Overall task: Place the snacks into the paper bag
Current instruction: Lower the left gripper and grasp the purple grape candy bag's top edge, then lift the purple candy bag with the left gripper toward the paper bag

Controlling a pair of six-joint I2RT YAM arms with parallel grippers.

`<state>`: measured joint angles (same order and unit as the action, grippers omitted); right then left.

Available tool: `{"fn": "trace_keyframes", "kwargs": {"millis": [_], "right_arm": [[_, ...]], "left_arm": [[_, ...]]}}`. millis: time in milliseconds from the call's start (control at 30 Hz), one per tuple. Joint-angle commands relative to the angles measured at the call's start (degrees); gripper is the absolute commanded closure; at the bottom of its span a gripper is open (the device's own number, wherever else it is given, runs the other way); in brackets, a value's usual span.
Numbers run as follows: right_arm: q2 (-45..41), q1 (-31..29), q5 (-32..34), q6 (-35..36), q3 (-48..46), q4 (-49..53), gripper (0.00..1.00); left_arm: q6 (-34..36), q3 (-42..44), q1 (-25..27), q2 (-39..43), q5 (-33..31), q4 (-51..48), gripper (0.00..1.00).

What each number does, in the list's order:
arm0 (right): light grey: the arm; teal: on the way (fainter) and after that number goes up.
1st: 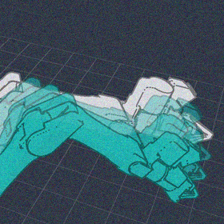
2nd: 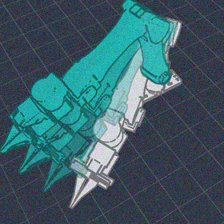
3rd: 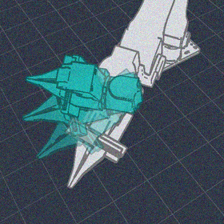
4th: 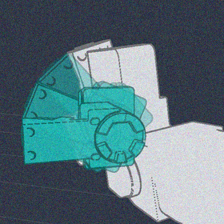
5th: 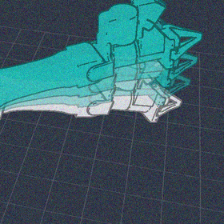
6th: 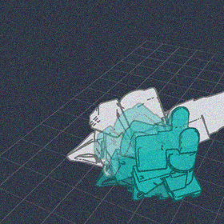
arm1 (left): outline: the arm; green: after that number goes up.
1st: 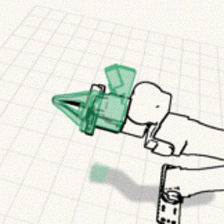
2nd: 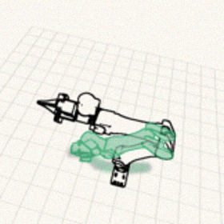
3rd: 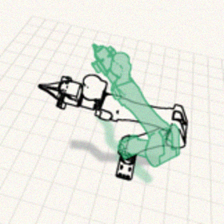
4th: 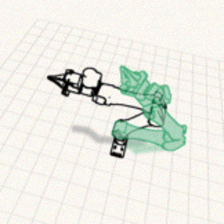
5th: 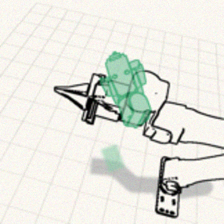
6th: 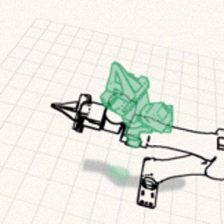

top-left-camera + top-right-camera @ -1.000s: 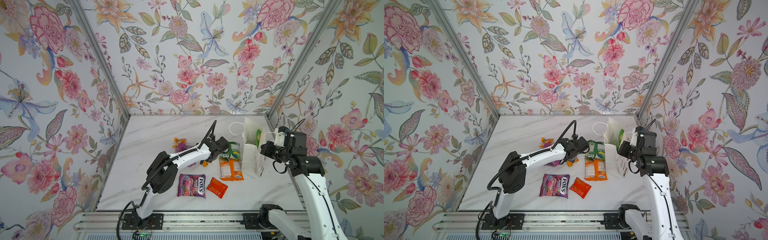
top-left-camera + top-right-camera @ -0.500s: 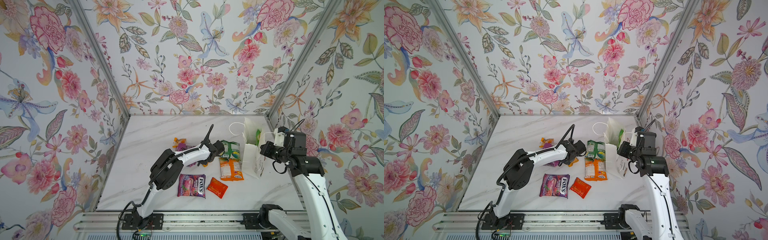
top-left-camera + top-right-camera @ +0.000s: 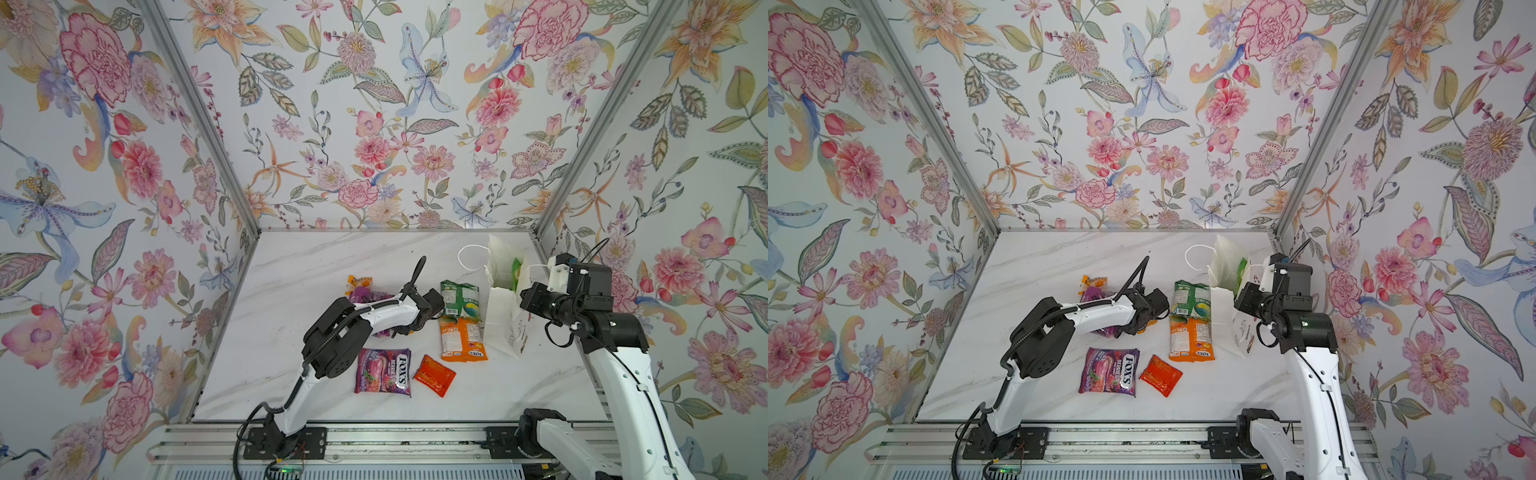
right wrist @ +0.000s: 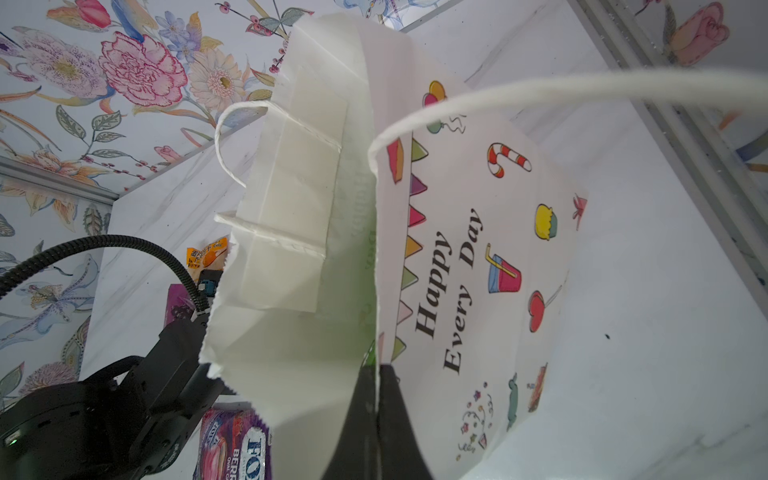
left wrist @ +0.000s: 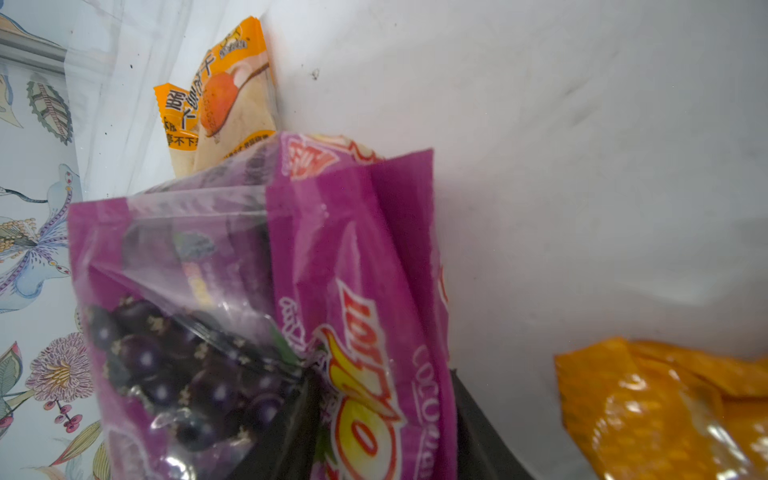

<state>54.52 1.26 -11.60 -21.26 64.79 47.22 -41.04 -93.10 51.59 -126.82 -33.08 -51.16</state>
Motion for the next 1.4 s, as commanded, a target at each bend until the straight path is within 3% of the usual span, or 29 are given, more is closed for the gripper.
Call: {"fn": "trace_keyframes", "kwargs": {"millis": [0,333,633,1067,1367], "right_arm": [[-0.1,-0.2,-0.74,0.75,-0.15,-0.89,1.0],[0.07,-0.21,-0.91,0.64,0.33,-0.82,1.0],[-0.12,-0.29,-0.2,0.74,-0.02,-0.86,1.0],[0.75,-3.19,1.3,1.42,1.92,-0.83,1.0],[3.47,-9.6,3.96,2.35,5.91,-0.73,1.0]], "left_arm": [[0.47,3.14,-1.58,-3.68,4.52,0.53,0.54],[1.07,5.07,-1.59,-2.78,5.81,2.9,0.77],[-1.14,13.73,-1.28,7.21,4.65,8.42,1.0],[-2.45,28.31,0.35,36.72,3.77,23.16,1.0],[-0.55,26.5,0.25,49.77,8.32,30.73,1.0]]}}
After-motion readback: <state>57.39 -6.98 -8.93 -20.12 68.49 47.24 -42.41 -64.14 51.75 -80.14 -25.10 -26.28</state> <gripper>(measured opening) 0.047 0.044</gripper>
